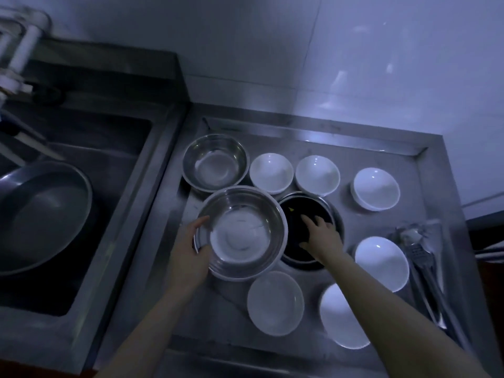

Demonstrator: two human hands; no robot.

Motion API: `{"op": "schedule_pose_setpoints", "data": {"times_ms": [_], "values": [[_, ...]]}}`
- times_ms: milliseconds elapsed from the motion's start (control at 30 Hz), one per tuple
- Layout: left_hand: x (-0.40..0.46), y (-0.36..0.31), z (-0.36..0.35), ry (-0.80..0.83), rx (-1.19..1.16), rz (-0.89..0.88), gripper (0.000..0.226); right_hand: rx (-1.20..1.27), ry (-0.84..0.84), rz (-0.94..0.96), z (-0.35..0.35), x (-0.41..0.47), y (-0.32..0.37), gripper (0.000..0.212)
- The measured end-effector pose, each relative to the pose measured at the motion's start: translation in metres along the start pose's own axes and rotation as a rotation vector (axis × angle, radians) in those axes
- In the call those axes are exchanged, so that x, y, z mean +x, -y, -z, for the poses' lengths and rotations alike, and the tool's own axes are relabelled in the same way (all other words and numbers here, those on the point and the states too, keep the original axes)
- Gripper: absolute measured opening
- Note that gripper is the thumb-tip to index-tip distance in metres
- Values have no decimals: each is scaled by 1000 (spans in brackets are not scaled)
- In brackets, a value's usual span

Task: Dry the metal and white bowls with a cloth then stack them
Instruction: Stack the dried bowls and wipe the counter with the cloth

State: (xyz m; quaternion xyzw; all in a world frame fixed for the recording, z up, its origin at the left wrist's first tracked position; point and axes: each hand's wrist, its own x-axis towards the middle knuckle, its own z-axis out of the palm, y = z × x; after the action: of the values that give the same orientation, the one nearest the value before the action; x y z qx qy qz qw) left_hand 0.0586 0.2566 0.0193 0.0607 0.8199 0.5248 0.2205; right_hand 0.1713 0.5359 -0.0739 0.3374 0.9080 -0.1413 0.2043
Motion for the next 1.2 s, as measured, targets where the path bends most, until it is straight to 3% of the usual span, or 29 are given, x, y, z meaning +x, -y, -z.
{"op": "schedule_pose_setpoints", "data": {"times_ms": [67, 167, 300, 367, 500, 600, 700, 800, 900, 1033, 1133, 1200], "values": [[2, 0, -13, 5, 20, -21, 51, -30, -17, 47, -11, 9, -5, 83], [1, 5, -25, 1, 59, -21, 58, 56, -70, 73, -14, 6, -4, 70], [0, 5, -35, 19, 89, -21, 66, 431, -398, 62, 14, -26, -1, 44], [0, -1, -40, 41, 86, -34, 73, 542, -585, 98, 36, -52, 1, 43], [-1, -13, -47, 108, 27, -115, 81, 478, -769, 354, 72, -94, 22, 31], [-2, -22, -45, 124, -32, -129, 77, 275, -712, 494, 74, -94, 32, 34], [-3, -34, -49, 170, -56, -158, 76, 63, -537, 602, 59, -92, 51, 42], [-10, -40, -55, 222, -22, -205, 78, 133, -419, 584, 49, -86, 78, 34], [-16, -38, -51, 184, -41, -242, 78, 174, -514, 411, 59, -69, 83, 24], [-16, -45, -48, 104, -119, -254, 77, 11, -551, 288, 71, -83, 82, 18], [-18, -45, -53, 76, -116, -229, 81, 137, -270, 435, 64, -102, 83, 22], [-19, -41, -52, 84, -120, -219, 81, 219, -231, 478, 61, -99, 81, 27]]}}
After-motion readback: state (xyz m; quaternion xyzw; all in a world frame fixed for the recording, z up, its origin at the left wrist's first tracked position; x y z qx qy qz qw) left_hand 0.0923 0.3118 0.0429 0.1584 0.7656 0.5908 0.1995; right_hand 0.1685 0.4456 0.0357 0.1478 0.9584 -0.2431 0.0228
